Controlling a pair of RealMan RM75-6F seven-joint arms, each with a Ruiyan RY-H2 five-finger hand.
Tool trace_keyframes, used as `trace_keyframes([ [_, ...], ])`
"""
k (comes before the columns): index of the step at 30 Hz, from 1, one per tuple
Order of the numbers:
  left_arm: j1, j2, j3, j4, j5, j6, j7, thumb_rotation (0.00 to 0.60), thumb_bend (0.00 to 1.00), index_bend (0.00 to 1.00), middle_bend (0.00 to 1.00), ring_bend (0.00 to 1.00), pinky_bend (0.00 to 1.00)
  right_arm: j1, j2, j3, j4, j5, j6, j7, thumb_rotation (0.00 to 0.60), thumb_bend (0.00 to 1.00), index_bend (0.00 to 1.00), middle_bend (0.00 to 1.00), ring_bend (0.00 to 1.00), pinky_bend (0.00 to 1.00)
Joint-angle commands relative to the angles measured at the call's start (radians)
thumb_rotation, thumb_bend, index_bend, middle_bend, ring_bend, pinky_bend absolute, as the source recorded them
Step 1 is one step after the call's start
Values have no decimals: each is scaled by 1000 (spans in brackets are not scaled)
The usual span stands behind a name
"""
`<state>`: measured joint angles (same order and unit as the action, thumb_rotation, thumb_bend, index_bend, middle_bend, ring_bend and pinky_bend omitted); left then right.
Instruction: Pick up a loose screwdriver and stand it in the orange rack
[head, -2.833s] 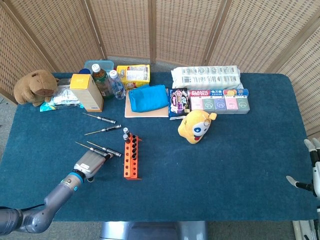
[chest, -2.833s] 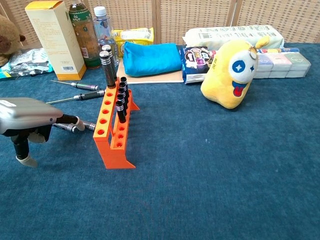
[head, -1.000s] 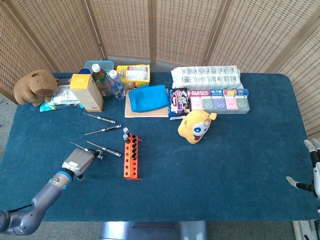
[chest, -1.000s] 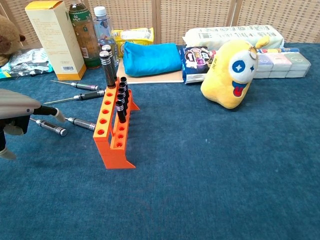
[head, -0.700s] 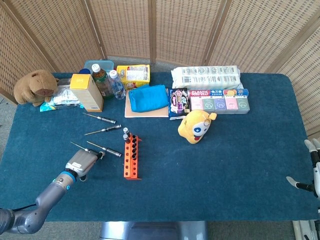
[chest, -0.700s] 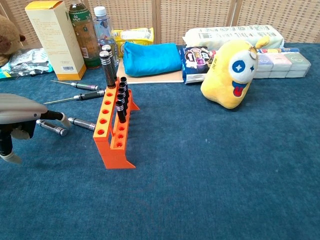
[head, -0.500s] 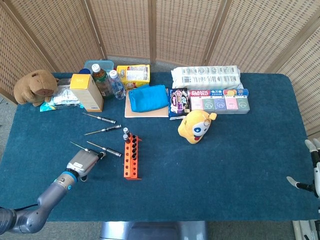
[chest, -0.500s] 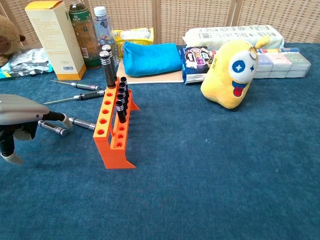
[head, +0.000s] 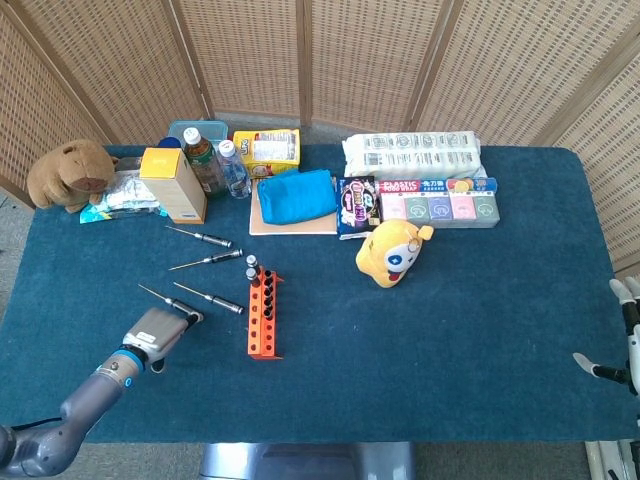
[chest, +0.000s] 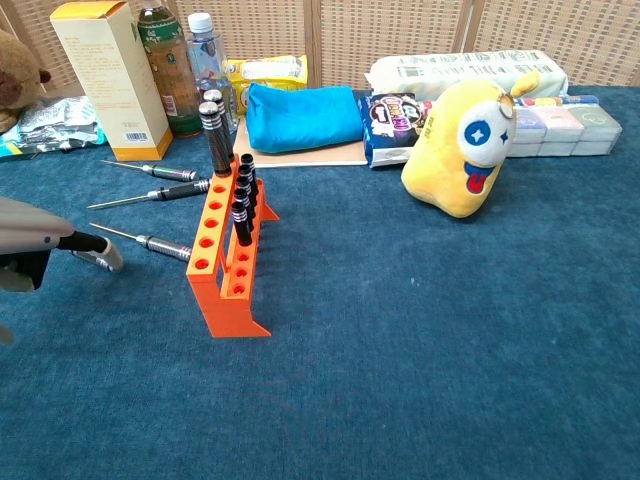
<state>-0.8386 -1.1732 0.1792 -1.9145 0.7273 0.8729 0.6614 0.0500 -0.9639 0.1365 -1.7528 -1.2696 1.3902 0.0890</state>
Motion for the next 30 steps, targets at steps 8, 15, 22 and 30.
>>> trace_keyframes([
  [8, 18, 31, -21, 7, 59, 1, -82, 600, 167, 126, 1000, 1000, 1000, 0, 1, 0, -1, 2, -2, 0, 600, 0, 0, 0, 0, 0],
  [15, 19, 11, -23, 37, 73, 0, -79, 600, 167, 126, 1000, 1000, 1000, 1, 2, 0, -1, 3, -4, 3, 600, 0, 0, 0, 0, 0],
  [22, 10, -44, -16, 76, 31, 8, -32, 600, 166, 161, 1000, 1000, 1000, 0, 6, 0, -2, 4, -6, 11, 600, 0, 0, 0, 0, 0],
  [30, 36, -49, -28, 89, 75, 54, -59, 600, 191, 333, 1000, 1000, 1000, 2, 7, -1, -2, 3, -10, 13, 600, 0, 0, 0, 0, 0],
])
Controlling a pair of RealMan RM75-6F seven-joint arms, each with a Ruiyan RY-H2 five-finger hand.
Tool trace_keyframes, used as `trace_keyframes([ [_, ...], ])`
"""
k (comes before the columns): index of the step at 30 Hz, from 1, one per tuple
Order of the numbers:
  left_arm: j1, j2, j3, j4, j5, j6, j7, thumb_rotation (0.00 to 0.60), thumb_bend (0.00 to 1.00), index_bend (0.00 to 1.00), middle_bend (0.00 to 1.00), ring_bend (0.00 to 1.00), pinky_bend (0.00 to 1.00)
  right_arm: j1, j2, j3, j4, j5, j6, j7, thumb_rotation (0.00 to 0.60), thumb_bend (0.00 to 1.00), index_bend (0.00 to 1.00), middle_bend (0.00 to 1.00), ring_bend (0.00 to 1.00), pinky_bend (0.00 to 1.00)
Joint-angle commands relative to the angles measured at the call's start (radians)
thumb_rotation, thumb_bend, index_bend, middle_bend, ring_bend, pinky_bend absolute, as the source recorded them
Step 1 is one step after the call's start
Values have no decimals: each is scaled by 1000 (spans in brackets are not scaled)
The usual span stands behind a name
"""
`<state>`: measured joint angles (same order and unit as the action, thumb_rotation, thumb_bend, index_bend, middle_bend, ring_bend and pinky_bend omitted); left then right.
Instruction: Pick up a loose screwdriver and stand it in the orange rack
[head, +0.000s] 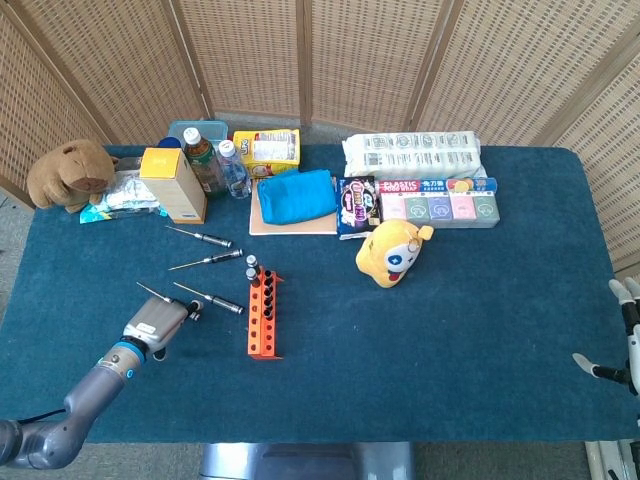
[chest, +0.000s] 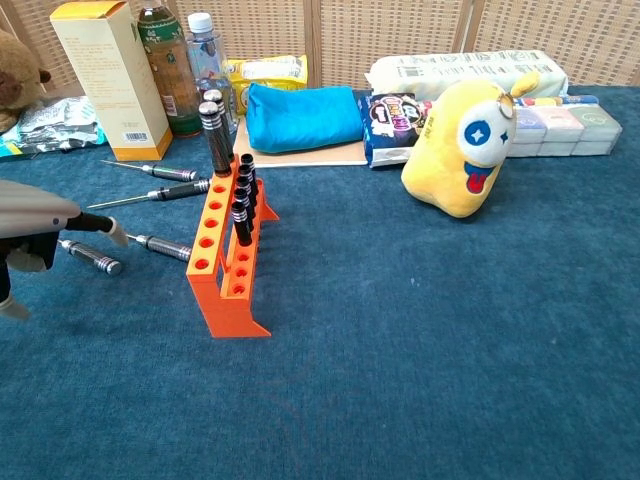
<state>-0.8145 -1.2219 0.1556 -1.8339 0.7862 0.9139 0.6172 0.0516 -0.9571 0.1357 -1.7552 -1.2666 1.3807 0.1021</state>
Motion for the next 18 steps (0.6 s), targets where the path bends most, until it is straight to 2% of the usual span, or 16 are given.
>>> trace_keyframes([
  [1, 17, -1, -6, 15, 25, 16, -21, 600, 194, 336, 1000, 1000, 1000, 1, 0, 0, 0, 0, -1, -1, 600, 0, 0, 0, 0, 0],
  [7, 37, -16, -13, 42, 64, 25, -42, 600, 217, 398, 1000, 1000, 1000, 3, -1, -3, -3, -2, -7, 0, 600, 0, 0, 0, 0, 0],
  [18, 65, -36, -28, 72, 128, 60, -57, 600, 310, 401, 1000, 1000, 1000, 5, 0, -4, -3, -2, -12, 3, 600, 0, 0, 0, 0, 0],
])
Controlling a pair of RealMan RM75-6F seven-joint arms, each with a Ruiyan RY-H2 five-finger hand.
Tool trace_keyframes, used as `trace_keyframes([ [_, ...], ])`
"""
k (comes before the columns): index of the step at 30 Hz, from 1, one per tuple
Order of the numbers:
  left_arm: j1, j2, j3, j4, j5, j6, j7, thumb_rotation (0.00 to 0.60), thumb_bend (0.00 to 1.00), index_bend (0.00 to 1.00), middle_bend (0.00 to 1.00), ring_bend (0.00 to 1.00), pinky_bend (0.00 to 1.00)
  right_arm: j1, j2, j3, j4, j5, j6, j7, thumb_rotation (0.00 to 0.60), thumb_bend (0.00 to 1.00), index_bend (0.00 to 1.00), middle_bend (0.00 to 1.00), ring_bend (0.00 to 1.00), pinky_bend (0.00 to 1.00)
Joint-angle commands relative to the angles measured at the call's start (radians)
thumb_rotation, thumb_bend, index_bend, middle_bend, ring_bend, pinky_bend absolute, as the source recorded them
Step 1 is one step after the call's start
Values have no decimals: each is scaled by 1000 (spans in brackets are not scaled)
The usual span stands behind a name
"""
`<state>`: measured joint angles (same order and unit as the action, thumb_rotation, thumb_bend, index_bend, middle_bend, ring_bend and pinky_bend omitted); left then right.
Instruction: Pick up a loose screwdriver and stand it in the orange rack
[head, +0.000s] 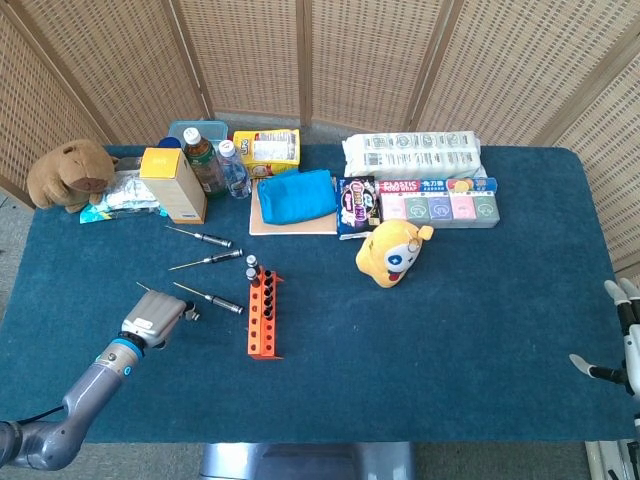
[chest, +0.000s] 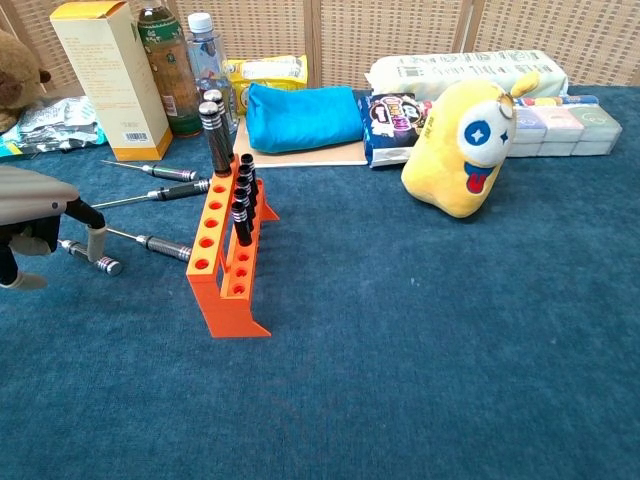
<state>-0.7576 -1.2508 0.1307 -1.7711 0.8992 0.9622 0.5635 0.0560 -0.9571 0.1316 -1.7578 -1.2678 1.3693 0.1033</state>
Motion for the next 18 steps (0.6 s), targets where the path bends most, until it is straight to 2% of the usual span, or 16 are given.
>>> trace_keyframes([
  [1, 11, -10, -3, 13, 21, 15, -2, 600, 312, 401, 1000, 1000, 1000, 0, 1, -1, -1, -1, -1, 3, 600, 0, 0, 0, 0, 0],
  [18, 60, -113, -33, 124, 103, 51, 3, 600, 315, 401, 1000, 1000, 1000, 3, 9, -1, -2, 8, -14, 13, 600, 0, 0, 0, 0, 0],
])
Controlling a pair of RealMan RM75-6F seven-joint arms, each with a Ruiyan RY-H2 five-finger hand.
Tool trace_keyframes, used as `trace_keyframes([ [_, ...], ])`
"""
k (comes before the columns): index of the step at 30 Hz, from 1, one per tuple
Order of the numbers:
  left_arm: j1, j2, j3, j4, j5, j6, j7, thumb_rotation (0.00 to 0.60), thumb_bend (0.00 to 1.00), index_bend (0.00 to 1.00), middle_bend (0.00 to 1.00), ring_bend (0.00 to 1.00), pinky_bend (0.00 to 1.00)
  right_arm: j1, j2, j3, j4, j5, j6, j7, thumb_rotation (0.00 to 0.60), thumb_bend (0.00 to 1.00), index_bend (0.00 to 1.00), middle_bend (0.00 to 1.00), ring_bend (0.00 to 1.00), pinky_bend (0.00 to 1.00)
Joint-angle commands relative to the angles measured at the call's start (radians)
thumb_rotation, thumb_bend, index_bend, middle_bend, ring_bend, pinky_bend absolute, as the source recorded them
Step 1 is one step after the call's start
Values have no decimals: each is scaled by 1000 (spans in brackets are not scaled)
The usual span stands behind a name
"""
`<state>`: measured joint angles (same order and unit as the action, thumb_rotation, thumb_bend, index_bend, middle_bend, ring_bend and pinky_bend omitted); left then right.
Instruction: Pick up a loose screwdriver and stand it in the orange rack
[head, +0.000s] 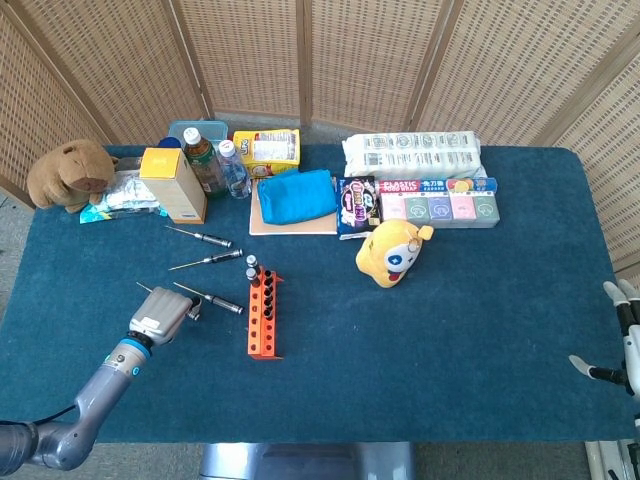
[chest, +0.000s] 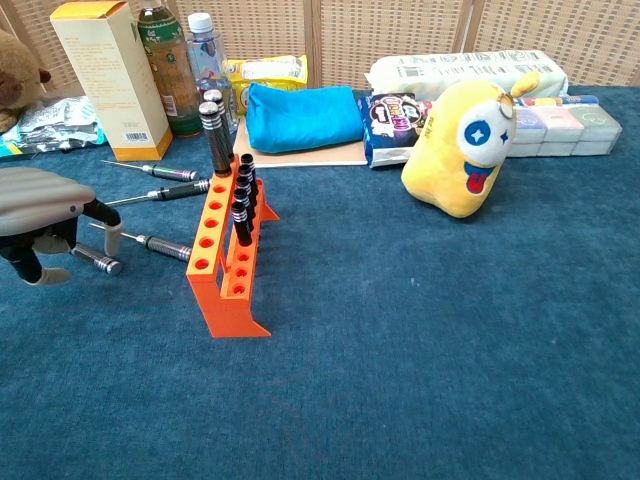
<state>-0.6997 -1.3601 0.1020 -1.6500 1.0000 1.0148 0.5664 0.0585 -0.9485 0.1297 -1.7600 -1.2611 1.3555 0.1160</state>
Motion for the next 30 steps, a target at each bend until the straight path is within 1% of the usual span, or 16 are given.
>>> trace_keyframes([
  [1, 3, -5, -8, 6, 4, -3, 3, 600, 315, 400, 1000, 1000, 1000, 0, 1, 1, 0, 2, -1, 2, 600, 0, 0, 0, 0, 0],
  [8, 7, -15, -24, 13, 6, -5, 18, 600, 315, 401, 1000, 1000, 1000, 2, 2, 0, 0, 3, -6, 3, 600, 0, 0, 0, 0, 0],
  [22, 30, -56, -23, 53, 42, 28, 86, 600, 314, 401, 1000, 1000, 1000, 1, 6, 0, -1, 5, -6, 10, 600, 0, 0, 0, 0, 0],
  [30, 36, -64, -32, 58, 36, 17, 93, 600, 315, 401, 1000, 1000, 1000, 1, 7, -1, -2, 3, -6, 11, 600, 0, 0, 0, 0, 0],
])
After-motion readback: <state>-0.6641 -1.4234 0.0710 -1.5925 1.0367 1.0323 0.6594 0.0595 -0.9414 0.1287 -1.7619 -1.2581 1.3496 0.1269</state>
